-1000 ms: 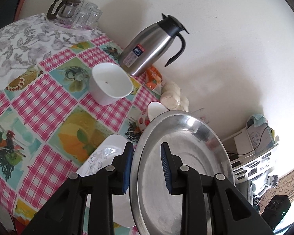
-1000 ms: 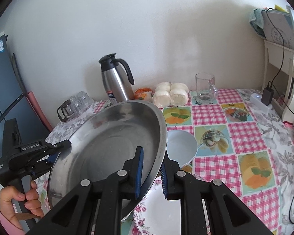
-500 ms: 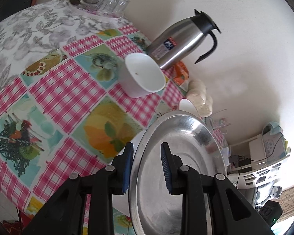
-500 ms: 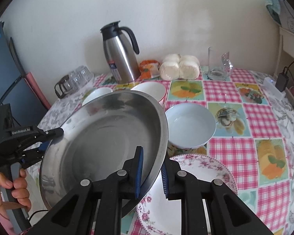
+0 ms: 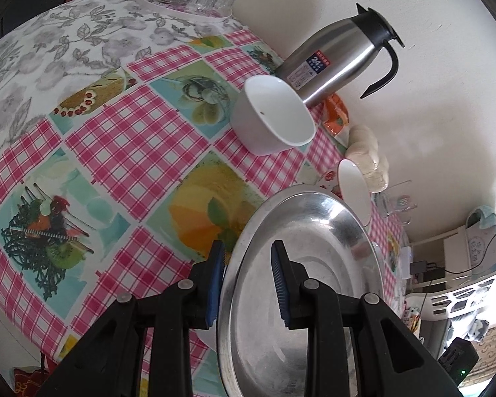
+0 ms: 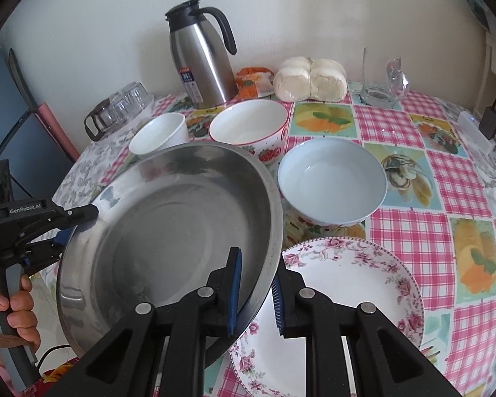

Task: Organize plates and bowls
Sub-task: 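Lower the steel plate onto the table and open the left tool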

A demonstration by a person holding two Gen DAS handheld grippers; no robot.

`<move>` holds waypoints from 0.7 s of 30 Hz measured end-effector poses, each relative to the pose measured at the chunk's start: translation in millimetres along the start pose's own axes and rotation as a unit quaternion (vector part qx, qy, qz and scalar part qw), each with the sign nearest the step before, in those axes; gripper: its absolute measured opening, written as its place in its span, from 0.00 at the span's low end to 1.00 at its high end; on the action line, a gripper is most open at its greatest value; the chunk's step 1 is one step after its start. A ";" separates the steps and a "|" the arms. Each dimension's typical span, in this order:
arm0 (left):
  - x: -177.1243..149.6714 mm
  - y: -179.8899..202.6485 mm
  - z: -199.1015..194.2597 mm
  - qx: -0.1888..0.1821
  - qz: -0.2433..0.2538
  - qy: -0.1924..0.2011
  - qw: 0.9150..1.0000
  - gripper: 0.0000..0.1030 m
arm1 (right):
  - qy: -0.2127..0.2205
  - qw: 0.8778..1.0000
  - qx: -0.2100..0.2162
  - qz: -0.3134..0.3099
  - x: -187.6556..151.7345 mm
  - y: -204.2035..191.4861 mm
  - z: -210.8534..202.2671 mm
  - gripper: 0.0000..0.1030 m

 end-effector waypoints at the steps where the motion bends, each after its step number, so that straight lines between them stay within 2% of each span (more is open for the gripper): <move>1: -0.1 -1.1 1.2 0.002 0.000 -0.001 1.000 0.27 | -0.003 1.000 0.000 -0.001 -0.6 -0.2 1.8 0.19; 12: -3.1 -10.5 15.3 0.034 0.005 -0.021 0.999 0.27 | -0.033 0.999 -0.005 -0.006 -8.2 -1.1 24.3 0.19; 21: -6.3 -21.1 21.7 0.036 -0.017 -0.032 0.999 0.27 | -0.058 0.998 -0.013 -0.016 -17.2 -1.4 40.4 0.19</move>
Point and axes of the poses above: each gripper's, at about its wrist camera, not at the fingertips, and z roughly the way its jaws point, y to its right, x to its top, the point moved 5 cm from there along z, roughly the way its jaws point, and after that the axes turned 12 degrees about -x, right-handed, at the moved point
